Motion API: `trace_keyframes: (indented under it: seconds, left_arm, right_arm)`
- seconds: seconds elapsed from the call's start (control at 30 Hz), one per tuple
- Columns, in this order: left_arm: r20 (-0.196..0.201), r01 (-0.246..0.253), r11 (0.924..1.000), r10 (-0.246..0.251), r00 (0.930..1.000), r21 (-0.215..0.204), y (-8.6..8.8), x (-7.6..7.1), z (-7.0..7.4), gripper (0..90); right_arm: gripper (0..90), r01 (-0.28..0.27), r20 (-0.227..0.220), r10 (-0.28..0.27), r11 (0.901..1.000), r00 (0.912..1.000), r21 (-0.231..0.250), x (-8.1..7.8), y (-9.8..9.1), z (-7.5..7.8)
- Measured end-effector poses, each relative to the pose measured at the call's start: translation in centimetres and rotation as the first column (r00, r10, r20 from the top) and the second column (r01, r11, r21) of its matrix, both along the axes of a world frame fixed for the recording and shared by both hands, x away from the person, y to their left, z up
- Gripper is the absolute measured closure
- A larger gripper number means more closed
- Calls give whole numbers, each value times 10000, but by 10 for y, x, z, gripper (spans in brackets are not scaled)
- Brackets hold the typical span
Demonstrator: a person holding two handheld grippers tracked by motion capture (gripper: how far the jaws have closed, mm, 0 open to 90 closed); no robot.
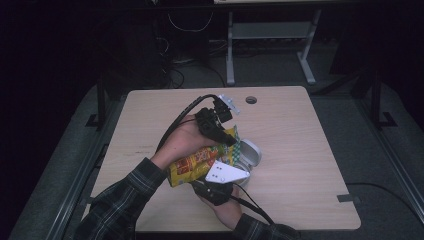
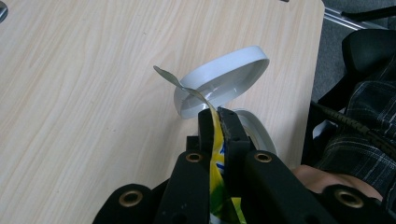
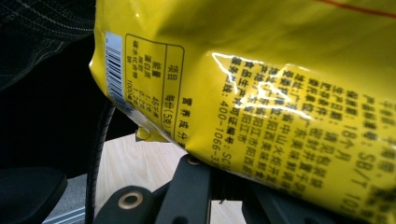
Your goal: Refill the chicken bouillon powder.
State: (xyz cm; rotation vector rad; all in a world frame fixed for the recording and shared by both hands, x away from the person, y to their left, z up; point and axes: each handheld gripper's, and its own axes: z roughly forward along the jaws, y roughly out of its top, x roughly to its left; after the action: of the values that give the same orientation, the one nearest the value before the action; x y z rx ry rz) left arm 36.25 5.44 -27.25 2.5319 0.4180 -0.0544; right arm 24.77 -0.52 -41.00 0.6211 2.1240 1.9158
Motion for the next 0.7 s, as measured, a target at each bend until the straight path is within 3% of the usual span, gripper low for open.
trace_keyframes:
  seconds: [0.7]
  left_arm:
    - [63,-38,9998,37,10000,185,-2,2,2,897]
  right_arm:
    - [900,-63,-31,64,9998,10000,194,3,0,1]
